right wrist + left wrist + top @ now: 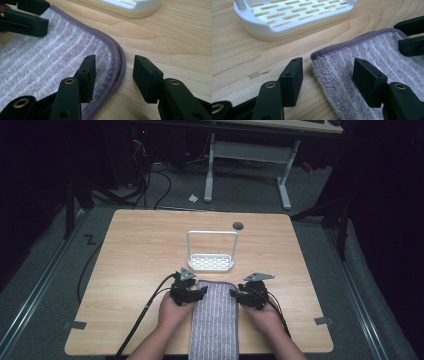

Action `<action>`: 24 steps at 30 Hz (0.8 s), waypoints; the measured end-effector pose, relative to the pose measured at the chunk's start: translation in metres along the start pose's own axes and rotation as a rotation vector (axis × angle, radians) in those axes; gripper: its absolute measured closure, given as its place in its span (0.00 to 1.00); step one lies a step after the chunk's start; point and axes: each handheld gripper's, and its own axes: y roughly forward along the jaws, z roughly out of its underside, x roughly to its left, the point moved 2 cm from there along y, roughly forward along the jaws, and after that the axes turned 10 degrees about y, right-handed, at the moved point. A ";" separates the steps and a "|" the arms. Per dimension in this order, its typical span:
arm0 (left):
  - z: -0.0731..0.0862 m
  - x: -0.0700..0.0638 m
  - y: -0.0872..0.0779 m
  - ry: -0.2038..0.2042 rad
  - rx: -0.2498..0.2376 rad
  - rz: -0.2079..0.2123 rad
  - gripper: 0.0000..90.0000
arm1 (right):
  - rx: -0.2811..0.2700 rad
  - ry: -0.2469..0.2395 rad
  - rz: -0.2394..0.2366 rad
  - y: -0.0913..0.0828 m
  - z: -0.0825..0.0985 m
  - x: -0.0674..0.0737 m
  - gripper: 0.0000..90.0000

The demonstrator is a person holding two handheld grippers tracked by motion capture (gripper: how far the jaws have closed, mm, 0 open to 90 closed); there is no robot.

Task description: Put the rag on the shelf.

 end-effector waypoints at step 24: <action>0.006 0.001 -0.009 -0.051 -0.087 0.067 0.95 | -0.028 -0.062 0.034 0.000 0.003 0.009 0.94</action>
